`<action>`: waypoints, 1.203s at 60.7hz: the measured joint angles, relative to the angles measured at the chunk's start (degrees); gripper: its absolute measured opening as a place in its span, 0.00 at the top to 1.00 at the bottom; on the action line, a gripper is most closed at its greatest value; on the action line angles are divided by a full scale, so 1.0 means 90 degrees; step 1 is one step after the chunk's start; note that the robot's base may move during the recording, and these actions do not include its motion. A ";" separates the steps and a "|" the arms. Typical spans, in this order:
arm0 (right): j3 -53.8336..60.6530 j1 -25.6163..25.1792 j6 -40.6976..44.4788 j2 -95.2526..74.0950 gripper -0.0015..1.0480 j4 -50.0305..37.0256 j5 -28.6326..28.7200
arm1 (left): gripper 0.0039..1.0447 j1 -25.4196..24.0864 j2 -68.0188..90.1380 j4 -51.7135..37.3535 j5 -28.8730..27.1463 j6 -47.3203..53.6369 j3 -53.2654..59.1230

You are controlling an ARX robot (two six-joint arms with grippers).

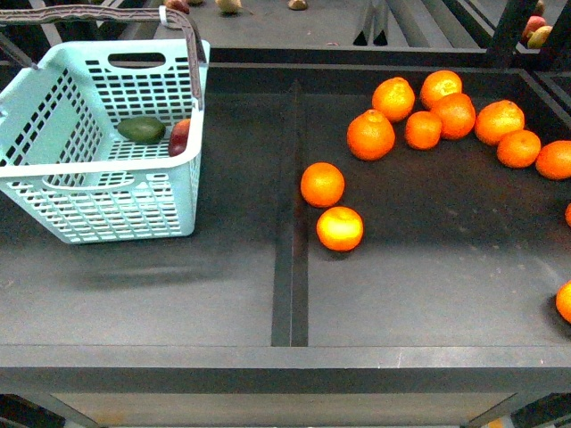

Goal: Pick mango and avocado into basket

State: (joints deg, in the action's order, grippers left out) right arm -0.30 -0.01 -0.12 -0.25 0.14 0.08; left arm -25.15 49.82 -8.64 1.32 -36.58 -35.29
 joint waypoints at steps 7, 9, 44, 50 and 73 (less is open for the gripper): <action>0.0000 0.0000 0.0000 0.0000 0.07 0.0000 0.0010 | 0.48 0.0476 -0.0721 -0.1277 0.2140 0.3111 0.1399; 0.0000 0.0000 0.0000 0.0000 0.07 0.0000 0.0002 | 0.55 0.0610 -0.0891 -0.1311 0.1982 0.3393 0.1605; 0.0000 0.0000 0.0000 0.0000 0.07 0.0000 0.0000 | 0.98 0.2718 -0.3033 -0.1010 -0.0080 0.4000 0.3398; 0.0000 0.0000 0.0000 0.0000 0.07 0.0000 -0.0005 | 0.98 0.2778 -0.3274 -0.0874 -0.0146 0.4017 0.3497; 0.0000 0.0000 0.0000 0.0000 0.07 0.0000 0.0000 | 0.98 0.2788 -0.4133 -0.0469 -0.0148 0.4019 0.3815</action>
State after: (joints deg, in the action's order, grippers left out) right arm -0.30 -0.01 -0.12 -0.25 0.14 0.08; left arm -0.05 12.62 -12.86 -0.01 -0.40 -0.95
